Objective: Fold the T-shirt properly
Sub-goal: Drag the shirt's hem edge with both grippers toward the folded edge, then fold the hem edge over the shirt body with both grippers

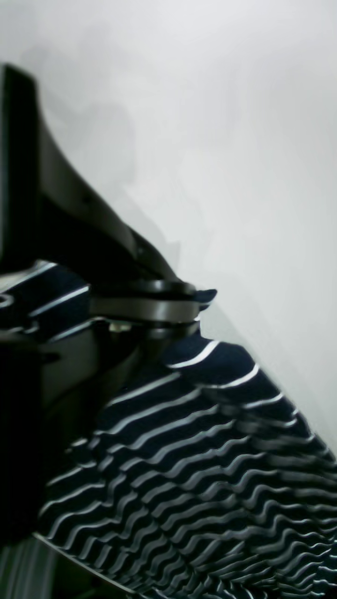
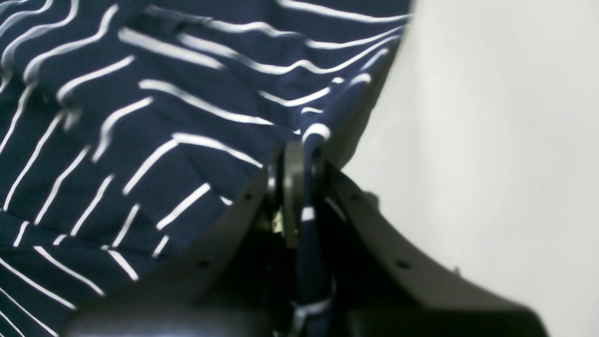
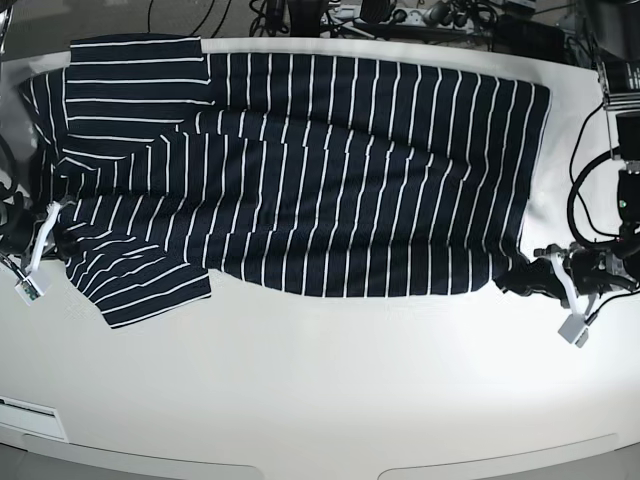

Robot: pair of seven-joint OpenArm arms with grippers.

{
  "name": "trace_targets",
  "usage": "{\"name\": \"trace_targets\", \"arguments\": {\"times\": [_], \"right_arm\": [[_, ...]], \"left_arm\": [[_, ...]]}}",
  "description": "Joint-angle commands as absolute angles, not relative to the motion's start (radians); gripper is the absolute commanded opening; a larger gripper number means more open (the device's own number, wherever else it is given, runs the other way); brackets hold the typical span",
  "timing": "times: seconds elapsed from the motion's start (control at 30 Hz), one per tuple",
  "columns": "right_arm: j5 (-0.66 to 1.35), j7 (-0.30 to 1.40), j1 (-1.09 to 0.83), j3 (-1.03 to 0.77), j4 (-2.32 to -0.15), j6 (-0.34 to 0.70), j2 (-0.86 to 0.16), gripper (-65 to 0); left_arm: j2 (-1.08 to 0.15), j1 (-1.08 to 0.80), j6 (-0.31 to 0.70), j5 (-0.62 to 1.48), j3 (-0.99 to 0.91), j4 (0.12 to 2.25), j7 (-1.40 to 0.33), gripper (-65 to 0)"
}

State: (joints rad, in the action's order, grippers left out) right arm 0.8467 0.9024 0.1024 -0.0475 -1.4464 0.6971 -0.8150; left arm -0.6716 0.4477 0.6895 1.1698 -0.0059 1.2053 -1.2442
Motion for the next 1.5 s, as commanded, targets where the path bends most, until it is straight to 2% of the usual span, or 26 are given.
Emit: {"name": "trace_targets", "arguments": {"times": [0.0,0.5,0.73,0.97,1.17,1.4,1.47], "right_arm": [[0.859,0.887,0.125,-0.060,-1.459,0.698,-0.847,-65.0],[0.807,0.876,0.125,-0.061,-1.458,0.698,-0.871,-65.0],[0.807,0.736,0.131,-0.061,-1.458,0.698,-0.884,-65.0],[0.956,0.694,0.133,-0.061,-1.458,0.698,-0.884,-65.0],[0.971,0.793,0.130,-0.061,-1.458,0.698,-0.884,-65.0],[0.979,0.918,0.130,-0.061,-1.458,0.698,-0.893,-65.0],[1.034,0.968,0.130,-0.061,-1.458,0.698,-0.910,-65.0]], "left_arm": [[-0.704,0.461,0.698,1.188,-0.015,1.231,-1.231,-65.0],[-0.871,0.404,0.698,1.249,-0.015,1.275,-1.236,-65.0],[-0.940,0.405,0.698,1.327,-0.015,1.275,-1.236,-65.0],[-0.948,0.398,0.698,1.376,-0.015,1.275,-1.249,-65.0],[-0.948,0.393,0.698,1.484,-0.015,1.275,-1.394,-65.0],[-0.963,0.359,0.698,1.484,-0.015,1.274,-1.396,-65.0],[-0.968,0.319,0.698,1.484,-0.015,1.275,-1.396,-65.0]]}}
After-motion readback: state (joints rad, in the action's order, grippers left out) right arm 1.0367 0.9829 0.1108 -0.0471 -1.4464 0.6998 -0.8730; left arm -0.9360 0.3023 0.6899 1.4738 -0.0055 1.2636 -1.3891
